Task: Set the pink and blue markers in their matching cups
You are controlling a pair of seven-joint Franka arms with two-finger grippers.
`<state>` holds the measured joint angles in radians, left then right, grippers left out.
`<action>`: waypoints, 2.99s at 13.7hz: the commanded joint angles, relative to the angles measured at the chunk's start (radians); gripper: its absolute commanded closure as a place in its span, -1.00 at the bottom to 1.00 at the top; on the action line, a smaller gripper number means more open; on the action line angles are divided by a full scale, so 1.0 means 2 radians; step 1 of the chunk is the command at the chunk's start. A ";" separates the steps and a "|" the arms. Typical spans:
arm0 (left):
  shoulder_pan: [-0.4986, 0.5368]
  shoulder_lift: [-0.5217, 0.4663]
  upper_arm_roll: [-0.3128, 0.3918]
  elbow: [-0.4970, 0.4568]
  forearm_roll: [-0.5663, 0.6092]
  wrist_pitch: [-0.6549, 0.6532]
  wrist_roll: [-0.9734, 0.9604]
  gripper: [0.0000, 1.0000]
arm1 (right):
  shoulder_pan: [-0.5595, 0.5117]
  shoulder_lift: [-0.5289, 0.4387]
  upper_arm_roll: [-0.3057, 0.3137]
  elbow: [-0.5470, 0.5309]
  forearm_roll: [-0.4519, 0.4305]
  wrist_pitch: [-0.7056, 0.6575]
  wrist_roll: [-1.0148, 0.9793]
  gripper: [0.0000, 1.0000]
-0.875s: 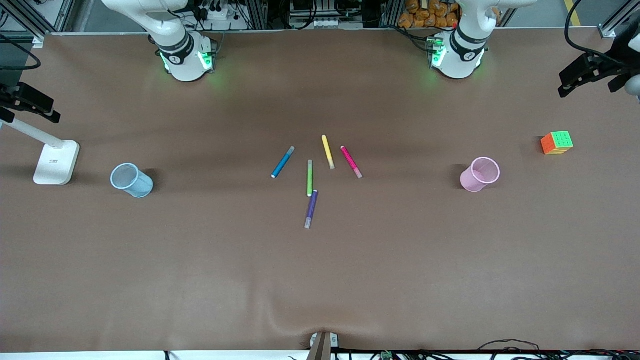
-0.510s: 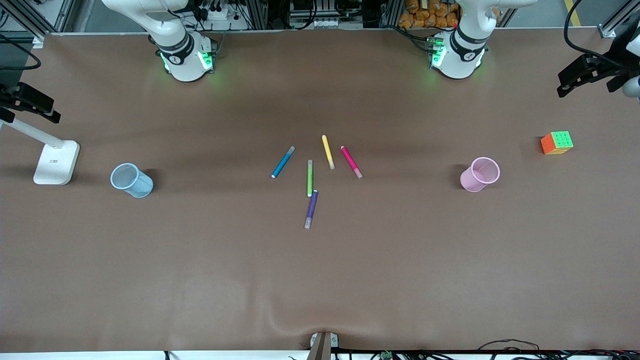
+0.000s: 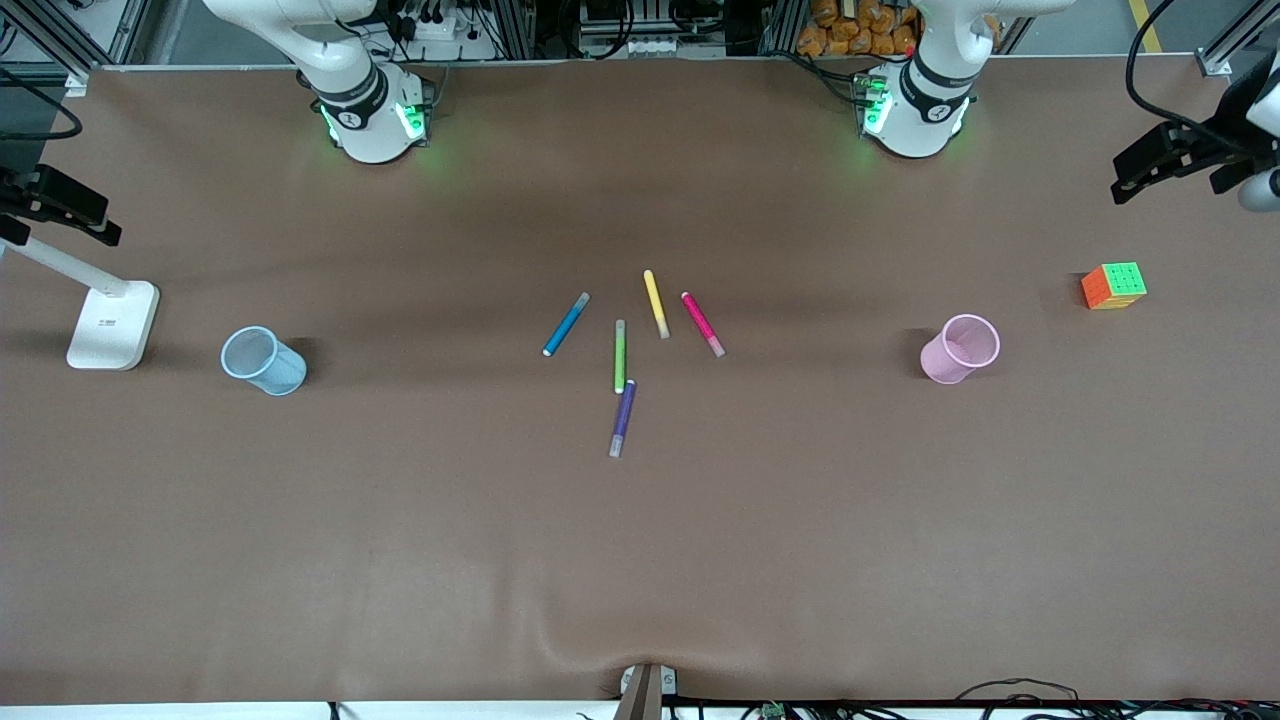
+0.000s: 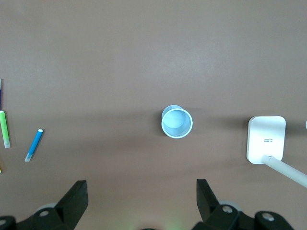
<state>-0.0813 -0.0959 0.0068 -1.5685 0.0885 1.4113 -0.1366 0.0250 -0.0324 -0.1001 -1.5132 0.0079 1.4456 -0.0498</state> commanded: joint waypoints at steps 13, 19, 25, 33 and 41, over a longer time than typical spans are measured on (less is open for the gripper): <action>-0.002 0.024 0.002 0.018 -0.007 -0.014 0.005 -1.00 | -0.006 0.002 0.006 0.000 0.007 0.002 0.002 -1.00; -0.002 0.041 0.002 0.014 -0.034 -0.014 0.008 -1.00 | -0.004 0.006 0.007 0.010 0.007 0.001 0.000 -1.00; -0.009 0.051 -0.003 -0.025 -0.035 -0.014 -0.028 -1.00 | -0.003 0.006 0.007 0.010 0.007 0.001 0.002 -1.00; -0.014 0.115 -0.040 -0.037 -0.068 0.011 -0.100 -1.00 | -0.005 0.009 0.007 0.010 0.007 0.000 0.000 -1.00; -0.015 0.128 -0.080 -0.144 -0.069 0.156 -0.189 -1.00 | -0.009 0.010 0.007 0.010 0.007 0.000 -0.001 -1.00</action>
<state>-0.1109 0.1789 -0.1375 -1.7963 -0.0333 1.6638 -0.4641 0.0228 -0.0215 -0.0917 -1.5099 0.0087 1.4522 -0.0499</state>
